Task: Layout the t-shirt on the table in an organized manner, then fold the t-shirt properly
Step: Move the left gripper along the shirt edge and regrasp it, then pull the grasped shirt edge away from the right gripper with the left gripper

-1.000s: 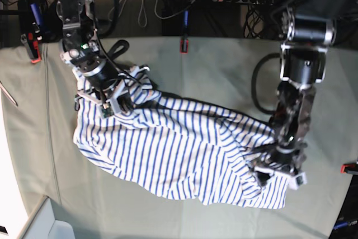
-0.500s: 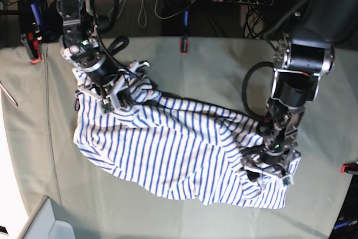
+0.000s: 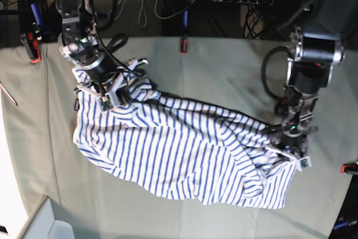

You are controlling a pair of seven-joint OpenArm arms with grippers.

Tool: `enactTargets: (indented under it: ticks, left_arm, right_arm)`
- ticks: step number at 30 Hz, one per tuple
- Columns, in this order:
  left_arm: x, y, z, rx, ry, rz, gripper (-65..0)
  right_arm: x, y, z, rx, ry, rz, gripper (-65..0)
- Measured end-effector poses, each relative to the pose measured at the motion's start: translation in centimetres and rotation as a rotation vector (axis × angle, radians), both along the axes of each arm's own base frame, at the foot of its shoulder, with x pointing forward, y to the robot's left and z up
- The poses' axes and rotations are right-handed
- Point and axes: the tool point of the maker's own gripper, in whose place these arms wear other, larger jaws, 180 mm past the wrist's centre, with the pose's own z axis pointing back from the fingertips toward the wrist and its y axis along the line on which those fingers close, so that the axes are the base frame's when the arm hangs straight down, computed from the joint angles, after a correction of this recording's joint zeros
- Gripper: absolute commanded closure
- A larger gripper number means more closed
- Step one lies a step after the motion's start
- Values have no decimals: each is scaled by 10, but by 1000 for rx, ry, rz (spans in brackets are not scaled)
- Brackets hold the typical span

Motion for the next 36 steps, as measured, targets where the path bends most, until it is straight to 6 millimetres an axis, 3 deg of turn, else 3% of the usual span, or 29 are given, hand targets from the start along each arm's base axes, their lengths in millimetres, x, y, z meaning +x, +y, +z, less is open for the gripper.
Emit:
enactTargets:
  ticks: [2, 8, 10, 12, 19, 22, 24, 28, 36]
  left_arm:
    - [0, 5, 2, 8, -5, 6, -6]
    - [-20, 3, -17, 10, 16, -4, -3]
    - [-22, 6, -18, 12, 23, -1, -28]
    - [-23, 8, -18, 12, 25, 1, -95]
    - [-30, 15, -20, 30, 19, 23, -450]
    - [-30, 15, -20, 29, 20, 25, -533]
    - [-30, 15, -20, 31, 18, 27, -545]
    - [-29, 10, -20, 25, 15, 25, -482]
    - [-23, -10, -21, -5, 5, -7, -77]
  right_arm:
    - [0, 1, 0, 3, 0, 0, 0]
    - [-1, 0, 0, 1, 1, 0, 0]
    - [-1, 1, -1, 2, 1, 0, 0]
    - [-1, 1, -1, 1, 4, 1, 0]
    - [-1, 1, -1, 2, 4, 1, 0]
    - [-1, 2, -1, 5, 4, 1, 0]
    - [-2, 3, -1, 5, 4, 2, 0]
    - [-2, 3, -1, 5, 4, 2, 0]
    - [-2, 2, -1, 5, 5, 1, 0]
